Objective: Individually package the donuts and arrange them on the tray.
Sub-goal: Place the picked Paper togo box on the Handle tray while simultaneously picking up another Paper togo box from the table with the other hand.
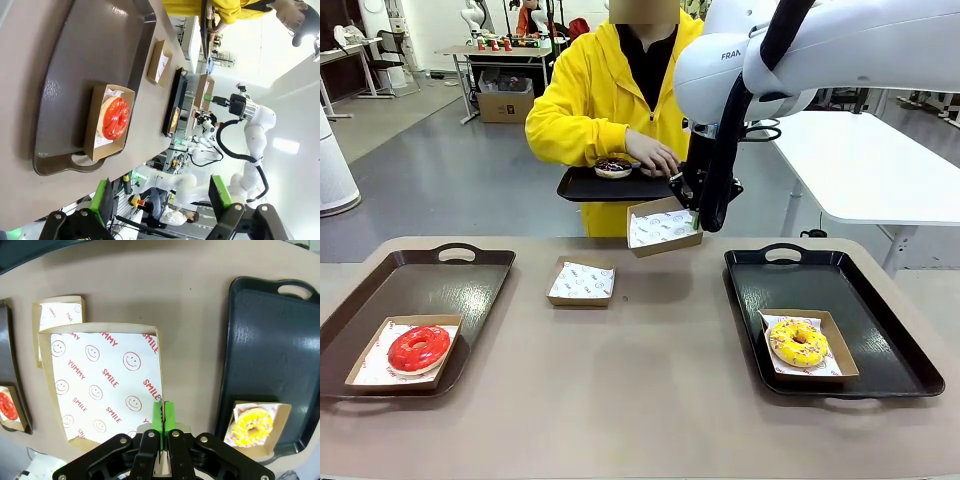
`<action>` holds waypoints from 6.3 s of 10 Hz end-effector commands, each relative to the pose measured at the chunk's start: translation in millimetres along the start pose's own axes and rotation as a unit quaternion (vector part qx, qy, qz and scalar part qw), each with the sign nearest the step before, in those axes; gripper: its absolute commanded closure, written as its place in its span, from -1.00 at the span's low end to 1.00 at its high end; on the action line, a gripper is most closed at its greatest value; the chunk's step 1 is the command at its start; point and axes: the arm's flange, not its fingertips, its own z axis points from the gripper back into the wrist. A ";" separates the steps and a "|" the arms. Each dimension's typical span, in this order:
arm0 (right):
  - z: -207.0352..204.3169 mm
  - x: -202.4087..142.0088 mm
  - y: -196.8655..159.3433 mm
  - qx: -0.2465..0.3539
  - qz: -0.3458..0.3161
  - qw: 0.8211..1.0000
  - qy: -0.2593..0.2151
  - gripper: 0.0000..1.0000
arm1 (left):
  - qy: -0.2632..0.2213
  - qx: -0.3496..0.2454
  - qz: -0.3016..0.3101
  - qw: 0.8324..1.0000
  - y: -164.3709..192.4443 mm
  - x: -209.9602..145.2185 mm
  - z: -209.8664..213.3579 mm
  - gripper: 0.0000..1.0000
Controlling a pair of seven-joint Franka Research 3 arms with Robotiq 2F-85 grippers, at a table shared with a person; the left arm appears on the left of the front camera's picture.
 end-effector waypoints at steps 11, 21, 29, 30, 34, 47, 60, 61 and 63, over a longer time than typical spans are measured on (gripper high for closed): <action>0.9 -1.9 -1.2 -0.001 0.000 1.000 -0.002 1.00 | -0.006 0.000 -0.005 1.000 -1.1 -4.9 0.5 -1.00; 0.9 -1.9 -1.2 -0.001 0.000 1.000 -0.002 1.00 | -0.006 0.000 -0.005 1.000 -1.1 -4.9 0.5 -1.00; 13.8 -11.7 -49.9 0.026 -0.010 0.999 0.021 0.96 | 0.009 0.050 -0.002 0.999 -43.7 8.7 -22.8 -1.00; 21.4 -18.4 -86.1 0.046 -0.020 0.998 0.024 0.96 | 0.019 0.073 -0.013 0.997 -77.7 20.5 -37.8 -1.00; 32.5 -39.6 -194.4 0.054 -0.040 0.997 0.033 0.96 | 0.045 0.160 -0.032 0.985 -167.2 37.7 -117.0 -1.00; 37.4 -37.0 -249.5 -0.040 -0.055 0.997 0.032 0.96 | -0.031 0.476 -0.218 0.851 -193.8 47.3 -417.5 -1.00; 10.5 -3.0 -284.5 -0.011 -0.027 0.998 0.050 0.96 | 0.013 0.484 -0.226 0.845 -207.8 77.7 -458.8 -1.00; 3.3 5.7 -291.9 0.001 -0.023 0.998 0.051 0.96 | 0.018 0.488 -0.232 0.841 -215.8 82.9 -471.5 -1.00; -20.3 23.6 -301.9 0.014 -0.015 0.999 0.050 0.96 | 0.028 0.500 -0.242 0.831 -219.9 91.7 -497.1 -1.00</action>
